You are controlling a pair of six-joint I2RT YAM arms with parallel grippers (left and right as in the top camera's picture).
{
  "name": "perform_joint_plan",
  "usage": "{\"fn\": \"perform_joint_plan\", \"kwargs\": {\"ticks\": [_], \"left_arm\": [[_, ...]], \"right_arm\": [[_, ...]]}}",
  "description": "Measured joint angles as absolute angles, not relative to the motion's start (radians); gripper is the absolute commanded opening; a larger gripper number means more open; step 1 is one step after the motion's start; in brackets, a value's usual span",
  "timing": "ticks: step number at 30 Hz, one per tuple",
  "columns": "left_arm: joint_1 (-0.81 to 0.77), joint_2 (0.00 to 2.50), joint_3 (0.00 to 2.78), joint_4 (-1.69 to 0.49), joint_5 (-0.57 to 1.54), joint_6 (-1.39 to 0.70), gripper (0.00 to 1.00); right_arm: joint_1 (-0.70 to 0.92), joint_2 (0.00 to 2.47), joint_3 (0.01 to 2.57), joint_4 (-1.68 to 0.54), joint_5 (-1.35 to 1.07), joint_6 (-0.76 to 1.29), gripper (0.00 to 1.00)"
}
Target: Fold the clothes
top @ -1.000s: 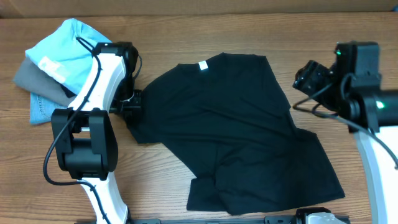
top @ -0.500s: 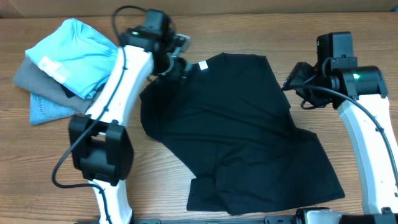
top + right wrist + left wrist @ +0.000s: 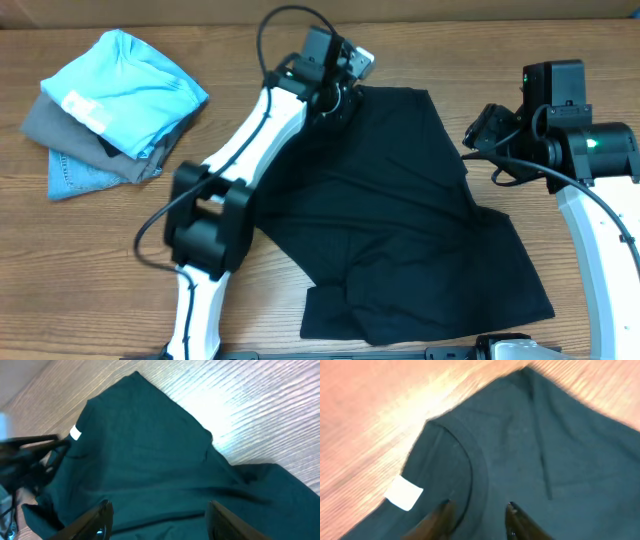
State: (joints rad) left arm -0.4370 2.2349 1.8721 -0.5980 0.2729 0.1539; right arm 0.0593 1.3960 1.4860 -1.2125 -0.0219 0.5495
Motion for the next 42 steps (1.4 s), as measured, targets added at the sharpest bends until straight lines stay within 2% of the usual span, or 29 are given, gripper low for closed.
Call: {"fn": "perform_joint_plan", "kwargs": {"ticks": [6, 9, 14, 20, 25, 31, 35, 39, 41, 42], "left_arm": [[-0.436, 2.351, 1.871, -0.558, 0.265, 0.137, 0.06], [-0.436, 2.373, 1.871, -0.551, 0.254, 0.134, 0.04], [-0.434, 2.406, 1.877, -0.543, 0.186, 0.125, 0.04], [-0.413, 2.409, 1.894, -0.559, -0.033, 0.036, 0.04], [-0.299, 2.411, 1.927, -0.665, -0.154, -0.017, 0.04], [-0.117, 2.441, 2.016, -0.779, -0.114, -0.084, 0.04], [-0.058, 2.454, 2.084, -0.811, -0.038, -0.102, 0.07], [-0.077, 2.454, 2.174, -0.836, 0.002, -0.095, 0.15], [-0.095, 2.449, 2.224, -0.856, 0.017, -0.085, 0.18], [-0.102, 2.444, 2.246, -0.871, 0.021, -0.079, 0.18]], "right_arm": [[0.059, 1.396, 1.486, -1.22, -0.022, 0.549, 0.63], [0.059, 1.396, 1.486, -1.221, -0.022, 0.55, 0.63], [0.059, 1.396, 1.486, -1.231, -0.021, 0.55, 0.71], [0.054, 1.405, 1.486, -1.274, 0.005, 0.563, 0.72], [0.001, 1.468, 1.486, -1.279, 0.015, 0.597, 0.72], [-0.039, 1.58, 1.486, -1.284, 0.023, 0.611, 0.71], [-0.039, 1.649, 1.486, -1.293, 0.026, 0.611, 0.71], [-0.045, 1.719, 1.486, -1.294, 0.031, 0.613, 0.64], [-0.057, 1.757, 1.485, -1.284, 0.035, 0.616, 0.53], [-0.068, 1.776, 1.481, -1.27, 0.035, 0.614, 0.51]]}}
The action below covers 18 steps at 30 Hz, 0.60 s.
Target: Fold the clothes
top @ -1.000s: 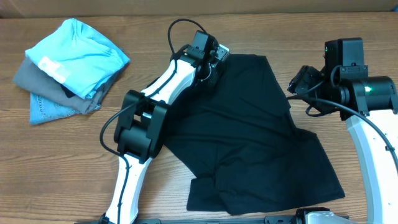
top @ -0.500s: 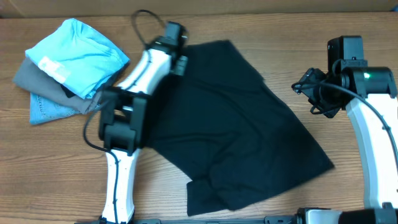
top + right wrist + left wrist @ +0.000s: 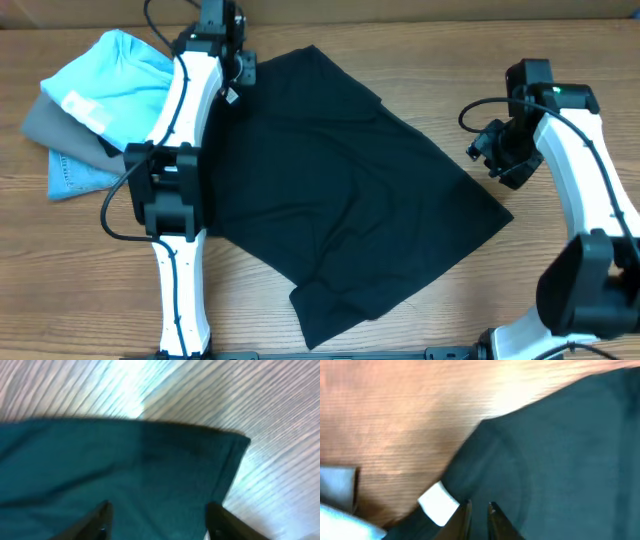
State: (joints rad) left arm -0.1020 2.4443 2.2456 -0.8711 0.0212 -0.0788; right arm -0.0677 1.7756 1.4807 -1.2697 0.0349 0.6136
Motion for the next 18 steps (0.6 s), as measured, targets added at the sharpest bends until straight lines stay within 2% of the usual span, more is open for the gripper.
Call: {"fn": "perform_joint_plan", "kwargs": {"ticks": [11, 18], "left_arm": [[-0.122, 2.229, 2.36, -1.069, 0.042, -0.023, 0.31], [-0.121, 2.116, 2.371, -1.145, 0.042, -0.019, 0.33]], "right_arm": [[-0.295, 1.843, 1.235, -1.128, 0.017, 0.58, 0.53], [-0.384, 1.838, 1.077, -0.951, -0.064, 0.515, 0.54]]}}
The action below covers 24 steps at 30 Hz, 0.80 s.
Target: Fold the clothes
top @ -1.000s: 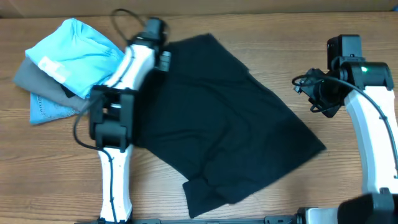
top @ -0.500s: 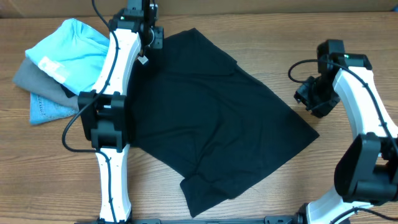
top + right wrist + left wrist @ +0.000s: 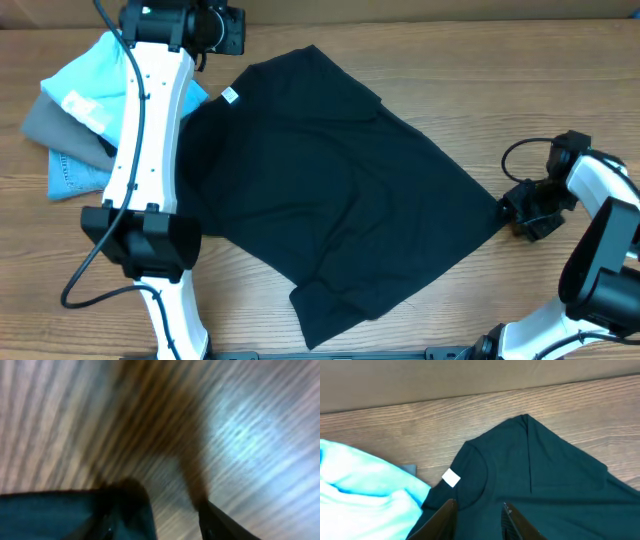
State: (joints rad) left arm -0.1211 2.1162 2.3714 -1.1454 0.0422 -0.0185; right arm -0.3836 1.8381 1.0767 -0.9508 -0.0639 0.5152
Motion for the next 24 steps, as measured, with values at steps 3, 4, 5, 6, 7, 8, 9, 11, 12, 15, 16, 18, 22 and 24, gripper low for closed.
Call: {"fn": "perform_joint_plan", "kwargs": {"ticks": [3, 4, 5, 6, 7, 8, 9, 11, 12, 15, 16, 18, 22, 24], "left_arm": [[-0.121, 2.111, 2.372, -1.168, 0.042, -0.019, 0.33], [-0.121, 2.111, 2.372, -1.178, 0.042, -0.018, 0.33], [-0.121, 2.111, 2.372, -1.19, 0.042, -0.018, 0.33], [-0.121, 2.111, 2.372, -1.2, 0.042, -0.018, 0.33], [-0.121, 2.111, 2.372, -1.208, 0.042, -0.018, 0.33], [-0.121, 2.111, 2.372, -1.213, 0.042, -0.018, 0.33], [-0.121, 2.111, 2.372, -1.218, 0.042, -0.018, 0.33], [-0.121, 2.111, 2.372, -1.227, 0.042, -0.018, 0.33], [-0.121, 2.111, 2.372, -1.231, 0.042, -0.018, 0.34], [-0.121, 2.111, 2.372, -1.235, 0.042, -0.018, 0.34], [-0.121, 2.111, 2.372, -1.235, 0.042, -0.018, 0.34], [-0.121, 2.111, 2.372, -1.235, 0.043, -0.018, 0.35], [-0.121, 2.111, 2.372, -1.257, 0.059, -0.018, 0.38], [-0.121, 2.111, 2.372, -1.266, 0.068, -0.017, 0.4]], "right_arm": [[-0.384, 1.814, 1.048, -0.887, -0.087, 0.503, 0.32], [-0.384, 1.806, 1.04, -0.858, -0.102, 0.485, 0.19], [-0.384, 1.805, 1.037, -0.842, -0.114, 0.49, 0.11], [-0.384, 1.805, 1.034, -0.829, -0.123, 0.487, 0.06], [-0.384, 1.806, 1.033, -0.818, -0.131, 0.48, 0.04], [-0.385, 1.806, 1.032, -0.807, -0.136, 0.479, 0.04], [-0.388, 1.807, 1.032, -0.798, -0.142, 0.479, 0.04], [-0.396, 1.81, 1.036, -0.777, -0.153, 0.479, 0.04], [-0.403, 1.813, 1.041, -0.767, -0.156, 0.484, 0.04], [-0.447, 1.838, 1.079, -0.691, -0.159, 0.499, 0.04], [-0.467, 1.846, 1.103, -0.656, -0.16, 0.501, 0.04], [-0.5, 1.855, 1.157, -0.591, -0.164, 0.504, 0.04], [-0.56, 1.858, 1.31, -0.476, -0.164, 0.505, 0.25], [-0.58, 1.858, 1.375, -0.443, -0.163, 0.504, 0.49]]}}
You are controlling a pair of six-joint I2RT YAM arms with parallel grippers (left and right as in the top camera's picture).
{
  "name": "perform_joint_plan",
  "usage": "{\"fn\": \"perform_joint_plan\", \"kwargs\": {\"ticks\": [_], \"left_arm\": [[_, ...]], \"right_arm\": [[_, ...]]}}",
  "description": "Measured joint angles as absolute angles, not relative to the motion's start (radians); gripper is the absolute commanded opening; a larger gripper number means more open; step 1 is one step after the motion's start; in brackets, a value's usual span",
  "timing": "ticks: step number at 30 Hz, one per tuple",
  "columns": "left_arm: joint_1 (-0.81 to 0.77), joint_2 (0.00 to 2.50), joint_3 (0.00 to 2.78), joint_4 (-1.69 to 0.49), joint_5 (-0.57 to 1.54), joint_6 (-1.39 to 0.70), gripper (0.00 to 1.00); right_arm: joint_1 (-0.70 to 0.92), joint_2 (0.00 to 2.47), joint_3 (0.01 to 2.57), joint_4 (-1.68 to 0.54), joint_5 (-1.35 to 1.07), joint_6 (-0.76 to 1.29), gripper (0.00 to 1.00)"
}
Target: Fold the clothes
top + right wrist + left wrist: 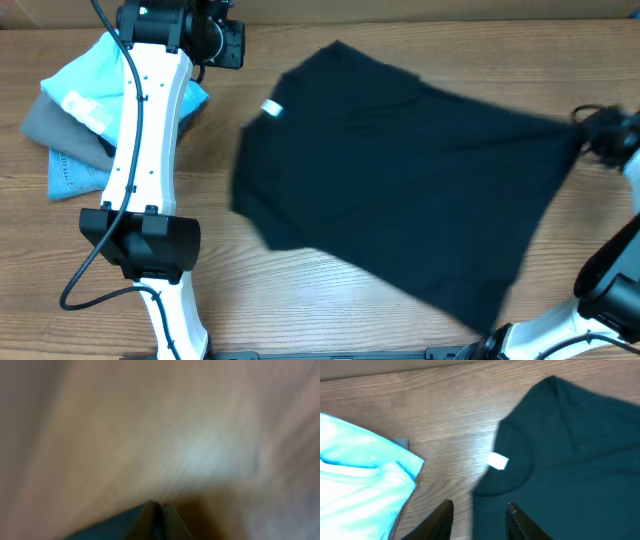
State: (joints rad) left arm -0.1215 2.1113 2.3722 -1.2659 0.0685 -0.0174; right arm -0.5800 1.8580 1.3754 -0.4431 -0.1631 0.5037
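Observation:
A black T-shirt (pixel 400 170) lies spread across the middle of the table, motion-blurred, with its white neck tag (pixel 271 109) at the upper left. At the far right my right gripper (pixel 592 132) is shut on the shirt's right corner; the blurred right wrist view shows its closed fingers (pixel 159 511) pinching dark fabric. My left gripper (pixel 226 42) hangs open above the table's back left, apart from the shirt. In the left wrist view the left gripper (pixel 479 512) has nothing between its fingers, with the collar and tag (pixel 497 461) beyond them.
A pile of folded clothes sits at the back left: a light blue shirt (pixel 120 75) on a grey one (pixel 55 125) and denim (pixel 75 180). The light blue shirt (pixel 360 475) lies just left of my left fingers. The table's right edge is close to the right gripper.
My right gripper has shut on the shirt's right corner and now sits higher and farther right. The whole shirt has shifted right, away from the pile. The left gripper stays open.
First the shirt lay bunched at the right, with my left gripper open at its collar. Then the left was shut by the tag and the shirt lay spread farther left. It had let go and risen as the right reached the right corner, which the right now holds.

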Motion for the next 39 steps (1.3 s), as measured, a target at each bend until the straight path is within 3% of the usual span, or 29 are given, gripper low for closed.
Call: {"fn": "perform_joint_plan", "kwargs": {"ticks": [1, 2, 5, 13, 16, 20, 23, 27, 30, 33, 36, 39], "left_arm": [[-0.123, 2.111, 2.372, -1.269, 0.072, -0.015, 0.41], [-0.124, 2.111, 2.372, -1.272, 0.075, -0.015, 0.43], [-0.127, 2.111, 2.372, -1.287, 0.079, -0.014, 0.51], [-0.141, 2.111, 2.36, -1.328, 0.136, 0.039, 0.4], [-0.171, 2.111, 2.296, -1.324, 0.154, 0.071, 0.26], [-0.23, 2.127, 2.15, -1.319, 0.177, 0.089, 0.23], [-0.265, 2.152, 2.048, -1.296, 0.195, 0.093, 0.14], [-0.295, 2.187, 1.915, -1.234, 0.194, 0.102, 0.14], [-0.299, 2.198, 1.848, -1.225, 0.181, 0.075, 0.24], [-0.288, 2.198, 1.803, -1.249, 0.155, 0.027, 0.26], [-0.264, 2.198, 1.737, -1.227, 0.159, -0.001, 0.25], [-0.246, 2.198, 1.652, -1.17, 0.162, -0.015, 0.17]], "right_arm": [[-0.587, 1.858, 1.4, -0.439, -0.16, 0.503, 0.55], [-0.593, 1.858, 1.422, -0.447, -0.158, 0.505, 0.69], [-0.601, 1.856, 1.459, -0.535, -0.157, 0.5, 0.76], [-0.601, 1.838, 1.465, -0.752, -0.212, 0.494, 0.69], [-0.601, 1.777, 1.465, -0.799, -0.305, 0.484, 0.69], [-0.598, 1.657, 1.465, -0.859, -0.404, 0.466, 0.7], [-0.588, 1.566, 1.47, -0.908, -0.462, 0.443, 0.7], [-0.564, 1.485, 1.473, -0.974, -0.501, 0.413, 0.7], [-0.545, 1.459, 1.474, -1.005, -0.52, 0.398, 0.71], [-0.536, 1.459, 1.474, -1.035, -0.524, 0.39, 0.71], [-0.536, 1.459, 1.474, -1.05, -0.525, 0.386, 0.7], [-0.536, 1.459, 1.473, -1.051, -0.524, 0.384, 0.71]]}}
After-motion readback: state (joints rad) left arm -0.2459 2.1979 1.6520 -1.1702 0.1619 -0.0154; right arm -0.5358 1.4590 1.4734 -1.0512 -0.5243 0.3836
